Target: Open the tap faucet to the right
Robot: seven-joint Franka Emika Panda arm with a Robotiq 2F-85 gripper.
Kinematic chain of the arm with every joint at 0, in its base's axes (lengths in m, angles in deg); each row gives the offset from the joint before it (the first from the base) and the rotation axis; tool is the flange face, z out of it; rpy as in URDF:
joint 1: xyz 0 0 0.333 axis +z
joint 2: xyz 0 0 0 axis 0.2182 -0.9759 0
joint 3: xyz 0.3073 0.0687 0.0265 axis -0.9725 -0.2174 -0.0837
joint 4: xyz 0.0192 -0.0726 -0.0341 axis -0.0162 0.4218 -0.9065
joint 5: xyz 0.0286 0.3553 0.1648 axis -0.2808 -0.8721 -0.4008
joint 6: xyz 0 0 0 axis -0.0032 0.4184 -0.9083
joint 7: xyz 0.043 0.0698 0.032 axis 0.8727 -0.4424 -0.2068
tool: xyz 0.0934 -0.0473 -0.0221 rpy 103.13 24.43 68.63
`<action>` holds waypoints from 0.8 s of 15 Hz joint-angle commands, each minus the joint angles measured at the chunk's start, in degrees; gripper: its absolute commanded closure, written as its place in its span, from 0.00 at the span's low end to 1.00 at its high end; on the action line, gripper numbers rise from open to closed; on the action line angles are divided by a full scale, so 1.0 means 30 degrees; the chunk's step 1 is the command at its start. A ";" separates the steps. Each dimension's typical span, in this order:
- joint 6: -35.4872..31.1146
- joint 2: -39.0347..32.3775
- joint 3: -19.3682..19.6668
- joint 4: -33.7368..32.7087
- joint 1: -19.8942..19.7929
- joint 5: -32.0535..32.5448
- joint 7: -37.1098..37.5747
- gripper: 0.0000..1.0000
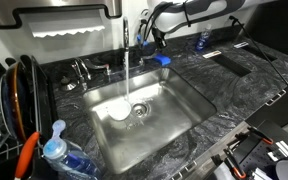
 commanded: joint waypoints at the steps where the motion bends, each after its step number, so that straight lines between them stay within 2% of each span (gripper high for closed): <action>1: 0.0698 0.0265 -0.0172 0.0186 0.0092 -0.0295 0.0501 0.97; 5: 0.0668 0.0282 -0.0220 0.0220 0.0066 -0.0304 0.0684 0.97; 6: 0.0736 0.0290 -0.0241 0.0216 0.0056 -0.0332 0.0653 0.64; 8: 0.0781 0.0341 -0.0308 0.0270 0.0032 -0.0371 0.0620 0.57; 12: 0.1082 0.0495 -0.0516 0.0392 0.0112 -0.0397 0.0739 0.29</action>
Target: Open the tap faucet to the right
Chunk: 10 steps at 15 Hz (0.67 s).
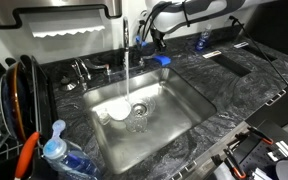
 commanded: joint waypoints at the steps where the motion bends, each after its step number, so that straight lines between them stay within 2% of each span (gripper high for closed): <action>1: 0.0580 0.0507 -0.0132 0.0397 0.0104 -0.0271 0.0281 0.21; 4: -0.0120 0.0707 -0.0112 0.0640 0.0172 -0.0123 0.0744 0.02; 7: -0.0280 0.0923 -0.0181 0.0780 0.0120 -0.0173 0.0960 0.00; 10: -0.0733 0.1216 -0.0853 0.1017 -0.0512 -0.1038 -0.0214 0.00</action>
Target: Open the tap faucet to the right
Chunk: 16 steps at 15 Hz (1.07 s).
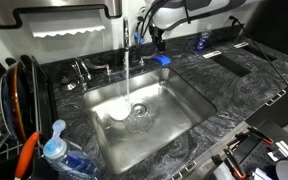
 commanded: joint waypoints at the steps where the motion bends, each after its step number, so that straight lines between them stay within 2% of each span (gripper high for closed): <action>1: -0.0952 0.0889 -0.0957 0.1077 -0.0930 -0.1373 -0.1443 0.00; 5: -0.1364 0.1400 -0.1377 0.1281 -0.1489 -0.2591 -0.2943 0.00; 9: -0.1034 0.2591 -0.1451 0.1989 -0.1692 -0.2865 -0.4589 0.00; 13: -0.1060 0.3566 -0.2218 0.2824 -0.2371 -0.4303 -0.8117 0.00; 16: -0.0576 0.4388 -0.2204 0.3392 -0.2606 -0.5138 -0.9825 0.00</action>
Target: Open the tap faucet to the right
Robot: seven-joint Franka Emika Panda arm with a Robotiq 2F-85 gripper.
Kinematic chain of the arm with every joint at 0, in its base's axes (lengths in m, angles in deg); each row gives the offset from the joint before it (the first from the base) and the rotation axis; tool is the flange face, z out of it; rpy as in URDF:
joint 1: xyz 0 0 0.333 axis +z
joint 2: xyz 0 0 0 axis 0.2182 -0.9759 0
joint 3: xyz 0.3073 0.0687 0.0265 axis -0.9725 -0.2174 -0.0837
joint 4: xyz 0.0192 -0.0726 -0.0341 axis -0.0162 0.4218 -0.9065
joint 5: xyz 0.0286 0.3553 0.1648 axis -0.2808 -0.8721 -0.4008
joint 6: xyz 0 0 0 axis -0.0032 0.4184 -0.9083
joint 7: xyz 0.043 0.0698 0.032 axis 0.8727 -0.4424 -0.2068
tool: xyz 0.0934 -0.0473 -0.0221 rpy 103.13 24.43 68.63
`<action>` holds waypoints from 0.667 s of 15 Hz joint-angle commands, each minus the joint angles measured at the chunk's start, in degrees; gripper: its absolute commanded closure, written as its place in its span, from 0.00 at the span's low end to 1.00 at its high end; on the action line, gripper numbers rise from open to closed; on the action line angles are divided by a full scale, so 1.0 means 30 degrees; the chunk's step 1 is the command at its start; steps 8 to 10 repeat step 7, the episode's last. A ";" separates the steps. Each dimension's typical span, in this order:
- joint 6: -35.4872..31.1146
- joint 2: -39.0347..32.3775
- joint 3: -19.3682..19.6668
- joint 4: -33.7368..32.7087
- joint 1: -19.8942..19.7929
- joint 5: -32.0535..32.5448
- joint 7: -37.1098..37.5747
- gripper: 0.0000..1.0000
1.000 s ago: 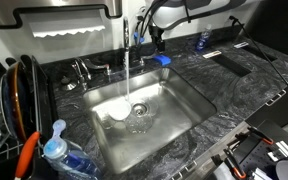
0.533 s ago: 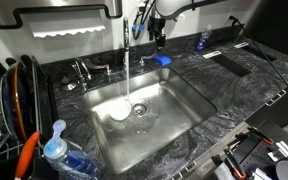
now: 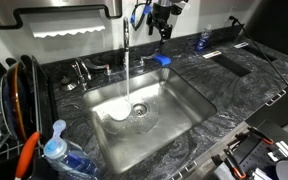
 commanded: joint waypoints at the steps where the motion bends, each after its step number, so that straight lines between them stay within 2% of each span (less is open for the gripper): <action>1: 0.0183 0.1613 -0.0252 0.1796 -0.0679 -0.0952 -0.2235 0.00; 6: 0.0731 0.2776 0.0030 0.2623 -0.0866 -0.1083 -0.3697 0.00; 10: 0.0841 0.2922 0.0075 0.2692 -0.0900 -0.1090 -0.3878 0.00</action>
